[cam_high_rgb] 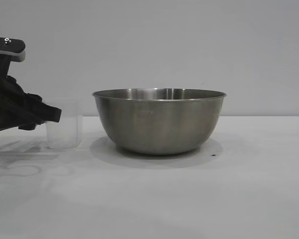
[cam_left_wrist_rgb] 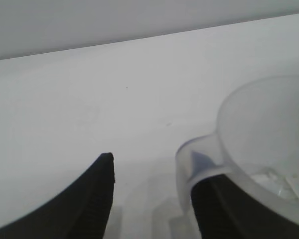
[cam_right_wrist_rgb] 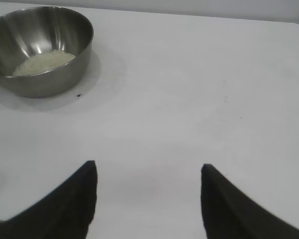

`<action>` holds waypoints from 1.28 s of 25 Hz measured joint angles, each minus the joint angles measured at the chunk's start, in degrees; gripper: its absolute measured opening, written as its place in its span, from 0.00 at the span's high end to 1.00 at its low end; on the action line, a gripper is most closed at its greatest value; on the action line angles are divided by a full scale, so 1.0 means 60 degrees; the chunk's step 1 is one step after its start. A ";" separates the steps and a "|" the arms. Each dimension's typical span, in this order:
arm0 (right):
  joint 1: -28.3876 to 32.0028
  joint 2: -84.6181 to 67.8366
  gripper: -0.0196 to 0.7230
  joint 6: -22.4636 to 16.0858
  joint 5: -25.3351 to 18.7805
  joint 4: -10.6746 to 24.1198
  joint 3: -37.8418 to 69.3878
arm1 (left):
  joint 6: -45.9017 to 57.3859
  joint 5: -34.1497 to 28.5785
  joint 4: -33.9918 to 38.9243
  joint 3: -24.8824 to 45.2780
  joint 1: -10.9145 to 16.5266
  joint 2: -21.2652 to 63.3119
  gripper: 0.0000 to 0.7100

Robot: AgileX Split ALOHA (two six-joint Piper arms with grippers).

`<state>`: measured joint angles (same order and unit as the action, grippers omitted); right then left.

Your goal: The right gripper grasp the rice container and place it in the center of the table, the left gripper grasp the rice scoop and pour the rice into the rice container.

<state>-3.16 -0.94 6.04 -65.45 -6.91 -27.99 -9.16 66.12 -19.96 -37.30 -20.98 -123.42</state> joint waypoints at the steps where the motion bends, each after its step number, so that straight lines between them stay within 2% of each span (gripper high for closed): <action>1: 0.0000 0.0000 0.38 0.0000 0.0000 0.0000 0.0000 | 0.0000 -0.0006 0.0000 0.0083 0.0000 0.0000 0.56; 14: 0.0000 0.0000 0.38 0.0000 0.0000 0.0000 0.0000 | 0.0000 -0.0021 0.0000 0.1215 0.0000 0.0547 0.56; 25: 0.0000 0.0000 0.38 0.0000 0.0000 0.0000 0.0000 | 0.0000 -0.0021 0.0000 0.2690 0.0000 0.2092 0.56; 32: 0.0000 0.0000 0.38 0.0000 0.0000 0.0000 0.0000 | -0.0392 -0.0021 -0.0757 0.2865 0.0000 0.2865 0.56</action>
<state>-3.16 -0.94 6.04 -65.45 -6.91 -27.99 -11.51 65.99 -24.51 -20.11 -20.98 -106.23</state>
